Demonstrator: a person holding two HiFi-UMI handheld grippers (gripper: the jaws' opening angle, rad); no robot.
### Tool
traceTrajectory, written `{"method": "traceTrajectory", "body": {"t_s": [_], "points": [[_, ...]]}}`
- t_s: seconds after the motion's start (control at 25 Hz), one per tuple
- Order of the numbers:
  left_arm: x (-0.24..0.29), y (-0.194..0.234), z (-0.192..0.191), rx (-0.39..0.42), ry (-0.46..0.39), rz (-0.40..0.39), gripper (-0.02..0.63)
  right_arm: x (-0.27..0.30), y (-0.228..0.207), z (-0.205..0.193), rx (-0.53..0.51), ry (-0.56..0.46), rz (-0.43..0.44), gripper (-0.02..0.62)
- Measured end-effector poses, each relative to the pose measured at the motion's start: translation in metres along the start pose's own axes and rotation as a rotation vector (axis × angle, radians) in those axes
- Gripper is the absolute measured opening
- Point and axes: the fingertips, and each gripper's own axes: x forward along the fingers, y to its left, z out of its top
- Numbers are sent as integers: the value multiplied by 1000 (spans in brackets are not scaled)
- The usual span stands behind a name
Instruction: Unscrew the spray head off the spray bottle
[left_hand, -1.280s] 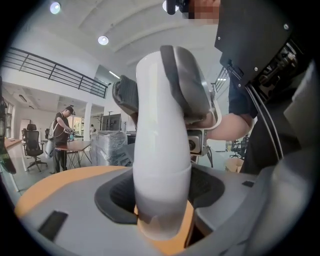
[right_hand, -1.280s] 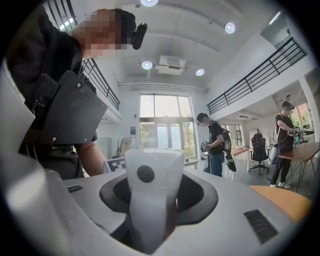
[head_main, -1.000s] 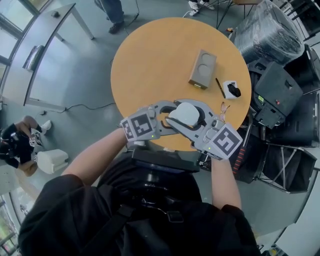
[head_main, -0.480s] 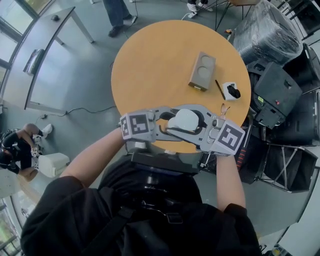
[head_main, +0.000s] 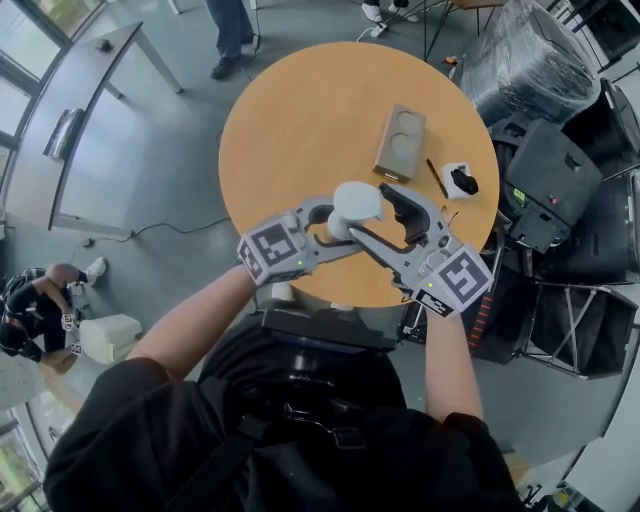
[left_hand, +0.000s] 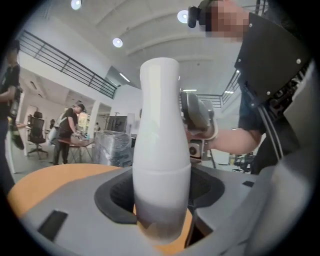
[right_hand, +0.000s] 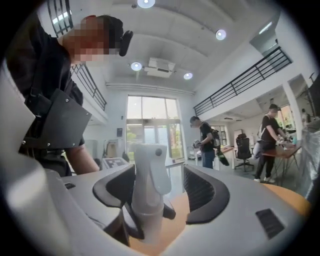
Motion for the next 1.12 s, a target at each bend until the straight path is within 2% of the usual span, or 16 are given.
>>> {"method": "traceTrajectory", "body": {"t_s": [0.12, 0.2, 0.36, 0.52, 0.64, 0.8, 0.92, 1.12], "points": [[-3, 30, 2, 17, 8, 201, 304, 0, -14, -7, 33, 9, -105, 324], [-2, 41, 4, 31, 15, 304, 304, 3, -18, -11, 54, 19, -152, 324], [6, 50, 10, 28, -6, 423, 304, 8, -24, -12, 85, 5, -223, 310], [9, 63, 9, -28, -32, 512, 304, 12, -37, -18, 108, 26, -290, 310], [10, 66, 10, -1, -23, 541, 304, 17, -35, -26, 105, 67, -302, 310], [22, 63, 7, 39, 20, 546, 304, 24, -34, -26, 101, 71, -301, 304], [25, 57, 6, 47, 31, 555, 302, 22, -34, -27, 82, 64, -320, 239], [23, 48, 15, 86, 17, 494, 302, 18, -27, -18, 55, 45, -275, 233]]}}
